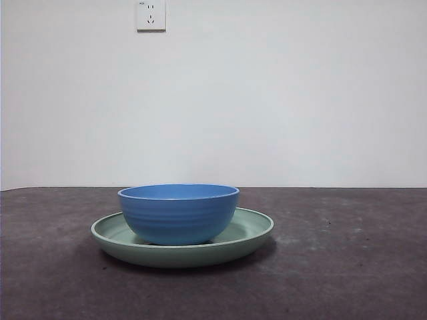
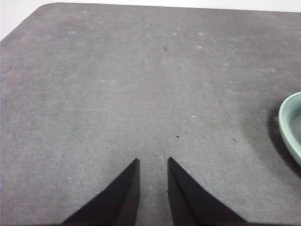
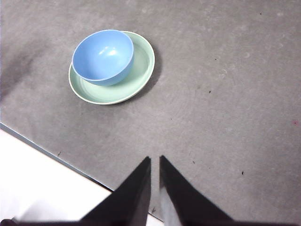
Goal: Pick up the blue bowl, put it on the green plate, put it on desk
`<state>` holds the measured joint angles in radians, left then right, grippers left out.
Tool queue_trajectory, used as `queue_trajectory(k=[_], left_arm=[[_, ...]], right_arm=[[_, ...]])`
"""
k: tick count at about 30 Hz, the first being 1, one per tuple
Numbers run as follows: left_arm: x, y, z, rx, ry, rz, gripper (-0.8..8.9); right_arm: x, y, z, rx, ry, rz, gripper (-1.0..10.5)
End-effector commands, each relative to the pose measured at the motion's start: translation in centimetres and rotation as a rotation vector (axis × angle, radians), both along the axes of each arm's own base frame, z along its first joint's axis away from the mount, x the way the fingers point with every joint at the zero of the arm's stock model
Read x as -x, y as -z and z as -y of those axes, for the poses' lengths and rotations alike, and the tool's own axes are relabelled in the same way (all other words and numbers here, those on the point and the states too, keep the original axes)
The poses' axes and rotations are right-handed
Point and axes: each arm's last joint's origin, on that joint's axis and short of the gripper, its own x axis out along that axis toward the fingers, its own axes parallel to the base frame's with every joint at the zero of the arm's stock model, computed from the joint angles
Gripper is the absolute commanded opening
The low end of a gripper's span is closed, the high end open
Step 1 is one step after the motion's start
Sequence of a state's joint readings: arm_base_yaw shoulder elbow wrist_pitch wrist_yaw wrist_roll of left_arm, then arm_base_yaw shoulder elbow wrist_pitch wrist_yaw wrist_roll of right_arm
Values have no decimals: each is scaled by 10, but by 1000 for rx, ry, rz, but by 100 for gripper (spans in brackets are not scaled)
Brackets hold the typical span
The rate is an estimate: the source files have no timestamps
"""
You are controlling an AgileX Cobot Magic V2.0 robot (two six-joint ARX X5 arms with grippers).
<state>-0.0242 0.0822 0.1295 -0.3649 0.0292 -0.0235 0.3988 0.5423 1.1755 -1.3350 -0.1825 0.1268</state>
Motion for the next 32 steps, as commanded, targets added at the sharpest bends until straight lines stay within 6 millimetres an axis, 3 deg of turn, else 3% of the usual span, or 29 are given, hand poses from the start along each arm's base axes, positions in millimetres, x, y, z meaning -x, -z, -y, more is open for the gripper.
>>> queue_trajectory(k=[1, 11, 32], left_arm=[[0, 3, -1, -15, -7, 35, 92], [-5, 17, -2, 14, -26, 139, 92], [-5, 17, -2, 13, -26, 139, 92]], right_arm=[[4, -1, 2, 20, -11, -28, 26], [4, -1, 2, 20, -11, -28, 26], [4, -1, 2, 20, -11, -28, 26]])
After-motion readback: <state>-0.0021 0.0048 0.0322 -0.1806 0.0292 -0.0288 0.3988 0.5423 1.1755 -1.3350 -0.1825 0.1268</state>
